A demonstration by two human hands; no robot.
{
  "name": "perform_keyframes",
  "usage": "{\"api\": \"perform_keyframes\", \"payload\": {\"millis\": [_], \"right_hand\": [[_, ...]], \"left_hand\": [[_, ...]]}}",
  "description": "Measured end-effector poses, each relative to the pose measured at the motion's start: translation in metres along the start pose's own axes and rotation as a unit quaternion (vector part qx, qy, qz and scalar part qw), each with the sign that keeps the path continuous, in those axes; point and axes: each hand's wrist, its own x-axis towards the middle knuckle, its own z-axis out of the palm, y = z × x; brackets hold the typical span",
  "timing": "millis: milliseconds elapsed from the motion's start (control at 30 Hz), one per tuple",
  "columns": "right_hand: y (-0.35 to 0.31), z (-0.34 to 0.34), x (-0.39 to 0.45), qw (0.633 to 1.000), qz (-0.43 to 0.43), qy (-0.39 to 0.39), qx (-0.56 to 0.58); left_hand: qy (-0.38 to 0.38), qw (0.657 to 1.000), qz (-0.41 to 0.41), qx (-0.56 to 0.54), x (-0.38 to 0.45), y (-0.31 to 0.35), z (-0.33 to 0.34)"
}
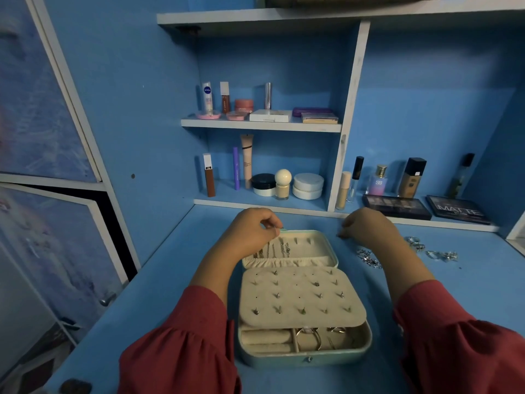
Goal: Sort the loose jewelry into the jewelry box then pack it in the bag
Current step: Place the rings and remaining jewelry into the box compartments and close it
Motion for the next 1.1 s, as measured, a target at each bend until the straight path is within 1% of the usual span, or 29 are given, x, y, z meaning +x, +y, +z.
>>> {"api": "perform_keyframes", "payload": {"millis": [167,233,367,533,633,733,900,1033,1100], "right_hand": [[0.0,0.006,0.003,1.0,0.007,0.007,-0.004],[-0.002,0.004,0.0,1.0,0.004,0.004,0.017],[-0.01,-0.013,-0.008,0.989,-0.011,0.007,0.145],[-0.023,-0.038,-0.028,0.963,-0.071,0.013,0.26],[-0.033,-0.05,-0.038,0.946,-0.09,-0.005,0.312],[-0.044,-0.056,-0.05,0.936,-0.124,-0.028,0.327],[-0.063,-0.056,-0.063,0.918,-0.174,-0.082,0.346],[-0.069,-0.054,-0.066,0.905,-0.188,-0.115,0.364],[-0.07,-0.055,-0.066,0.9,-0.183,-0.116,0.379]], "left_hand": [[0.003,1.0,0.002,-0.004,0.0,0.001,-0.001],[0.005,1.0,0.005,-0.011,-0.001,0.002,-0.001],[0.011,0.999,0.002,-0.051,-0.002,0.005,-0.002],[-0.001,0.989,0.0,-0.146,-0.003,0.01,-0.003],[0.002,0.981,0.006,-0.194,-0.004,0.013,-0.003],[-0.002,0.97,0.008,-0.243,-0.007,0.018,-0.004],[-0.036,0.951,0.03,-0.307,-0.008,0.023,-0.001],[-0.031,0.953,0.034,-0.301,-0.008,0.022,0.001],[-0.017,0.956,0.027,-0.293,-0.009,0.022,-0.001]]}}
